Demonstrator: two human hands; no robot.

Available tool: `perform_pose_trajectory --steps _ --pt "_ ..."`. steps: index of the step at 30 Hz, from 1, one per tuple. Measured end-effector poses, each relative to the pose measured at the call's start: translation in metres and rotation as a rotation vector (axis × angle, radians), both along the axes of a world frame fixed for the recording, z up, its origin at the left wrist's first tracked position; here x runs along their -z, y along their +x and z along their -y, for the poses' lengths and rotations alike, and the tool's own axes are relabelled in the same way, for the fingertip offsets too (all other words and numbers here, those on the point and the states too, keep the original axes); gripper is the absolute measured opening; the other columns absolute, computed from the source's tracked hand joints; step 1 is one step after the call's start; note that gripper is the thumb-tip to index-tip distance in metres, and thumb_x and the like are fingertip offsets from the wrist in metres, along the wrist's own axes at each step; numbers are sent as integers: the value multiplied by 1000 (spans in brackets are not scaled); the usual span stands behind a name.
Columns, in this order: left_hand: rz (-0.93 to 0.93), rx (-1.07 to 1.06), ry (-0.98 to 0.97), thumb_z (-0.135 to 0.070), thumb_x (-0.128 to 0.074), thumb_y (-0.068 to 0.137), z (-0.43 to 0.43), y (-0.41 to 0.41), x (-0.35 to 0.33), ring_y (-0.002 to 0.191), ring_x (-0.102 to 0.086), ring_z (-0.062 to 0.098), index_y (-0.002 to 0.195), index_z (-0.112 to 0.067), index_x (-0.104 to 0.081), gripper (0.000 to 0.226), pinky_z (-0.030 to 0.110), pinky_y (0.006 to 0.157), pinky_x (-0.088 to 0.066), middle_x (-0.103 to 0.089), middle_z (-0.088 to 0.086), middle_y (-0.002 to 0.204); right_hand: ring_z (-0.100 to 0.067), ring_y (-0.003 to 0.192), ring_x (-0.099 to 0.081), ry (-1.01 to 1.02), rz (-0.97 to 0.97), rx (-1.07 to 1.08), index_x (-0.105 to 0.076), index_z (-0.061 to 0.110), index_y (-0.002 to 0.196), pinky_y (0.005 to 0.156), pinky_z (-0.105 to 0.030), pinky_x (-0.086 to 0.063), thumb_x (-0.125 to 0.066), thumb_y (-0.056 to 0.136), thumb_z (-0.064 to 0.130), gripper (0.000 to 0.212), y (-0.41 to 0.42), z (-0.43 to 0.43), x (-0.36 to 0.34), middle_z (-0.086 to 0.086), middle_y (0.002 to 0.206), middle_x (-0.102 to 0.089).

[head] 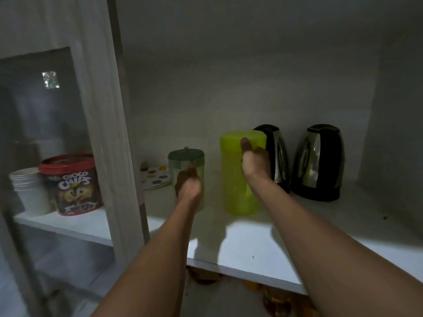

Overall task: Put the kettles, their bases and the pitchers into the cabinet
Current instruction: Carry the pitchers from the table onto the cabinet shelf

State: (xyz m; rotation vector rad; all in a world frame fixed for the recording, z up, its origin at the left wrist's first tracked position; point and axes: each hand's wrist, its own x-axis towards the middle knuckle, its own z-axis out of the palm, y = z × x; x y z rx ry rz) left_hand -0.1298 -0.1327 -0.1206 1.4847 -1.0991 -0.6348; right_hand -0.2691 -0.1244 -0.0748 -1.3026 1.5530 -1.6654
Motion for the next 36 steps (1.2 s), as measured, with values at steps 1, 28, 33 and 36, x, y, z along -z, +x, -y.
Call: perform_pose_trajectory --steps 1,28,33,36 --pt "-6 -14 -22 -36 -29 105 19 0 1 112 -59 42 117 5 -60 53 40 88 -47 -61 29 122 -32 87 -59 -2 -8 -15 -57 6 90 79 -41 -47 -39 89 66 62 2 17 -1 -20 93 -59" --pt "-80 -53 43 -50 -40 98 216 -9 -1 127 -45 49 151 -8 -18 71 48 103 -39 -34 34 145 -40 131 -49 96 -92 34 -34 4 149 109 -48 -39 -33 96 65 81 -3 216 4 -23 144 -49" --pt "45 -76 27 -44 -40 100 187 -13 -8 128 -42 49 152 -8 -18 67 50 105 -37 -34 30 143 -40 135 -42 189 -180 37 -28 -4 148 107 -43 -35 -29 102 54 74 -8 189 4 -26 148 -41" --pt "124 -67 1 -37 -39 102 161 -19 -15 130 -42 47 152 -4 -17 64 49 108 -35 -34 30 145 -42 140 -37 213 -239 37 -17 -4 152 112 -49 -34 -35 101 52 78 -10 159 10 -28 154 -32"
